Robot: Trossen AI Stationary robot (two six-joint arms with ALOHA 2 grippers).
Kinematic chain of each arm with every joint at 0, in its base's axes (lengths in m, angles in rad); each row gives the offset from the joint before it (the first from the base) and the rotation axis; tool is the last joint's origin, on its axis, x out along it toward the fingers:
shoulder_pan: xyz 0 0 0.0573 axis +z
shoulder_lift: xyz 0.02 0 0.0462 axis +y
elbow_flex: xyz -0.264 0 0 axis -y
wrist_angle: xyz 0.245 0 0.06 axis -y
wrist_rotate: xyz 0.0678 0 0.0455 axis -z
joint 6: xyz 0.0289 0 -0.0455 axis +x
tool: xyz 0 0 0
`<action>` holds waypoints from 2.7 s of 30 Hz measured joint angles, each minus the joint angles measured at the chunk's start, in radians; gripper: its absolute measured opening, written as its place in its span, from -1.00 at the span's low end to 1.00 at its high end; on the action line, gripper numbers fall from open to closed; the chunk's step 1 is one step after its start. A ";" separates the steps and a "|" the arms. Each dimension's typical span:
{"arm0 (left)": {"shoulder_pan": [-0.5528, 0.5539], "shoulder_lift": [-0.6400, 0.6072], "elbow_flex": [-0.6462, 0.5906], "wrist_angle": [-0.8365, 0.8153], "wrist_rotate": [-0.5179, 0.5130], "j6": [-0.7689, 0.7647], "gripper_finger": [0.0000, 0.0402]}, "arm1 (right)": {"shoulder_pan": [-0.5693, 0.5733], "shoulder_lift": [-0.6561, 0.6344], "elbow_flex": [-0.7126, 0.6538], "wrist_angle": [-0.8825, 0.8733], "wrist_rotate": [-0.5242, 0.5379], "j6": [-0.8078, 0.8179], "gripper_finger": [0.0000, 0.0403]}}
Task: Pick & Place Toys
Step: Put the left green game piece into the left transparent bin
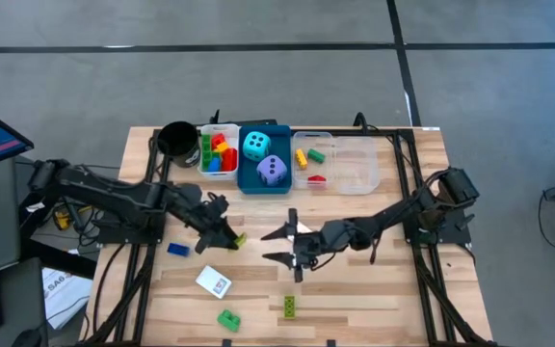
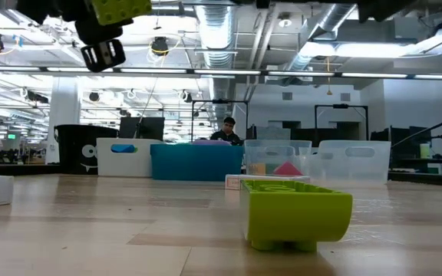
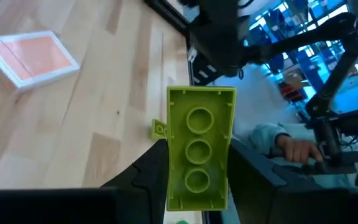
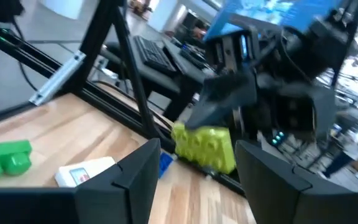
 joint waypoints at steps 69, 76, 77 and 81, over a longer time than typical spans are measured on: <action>0.072 0.254 0.000 0.434 0.230 -0.027 -0.33 | -0.085 0.000 0.121 -0.245 -0.228 0.092 -0.68; 0.074 0.253 0.000 0.433 0.201 0.027 0.05 | -0.082 0.001 0.120 -0.244 -0.221 0.081 -0.74; 0.074 0.253 0.000 0.430 0.200 0.027 0.11 | -0.082 0.001 0.120 -0.244 -0.221 0.082 -0.74; 0.081 0.253 0.000 0.403 0.206 0.027 0.32 | -0.079 0.001 0.121 -0.249 -0.220 0.082 -0.73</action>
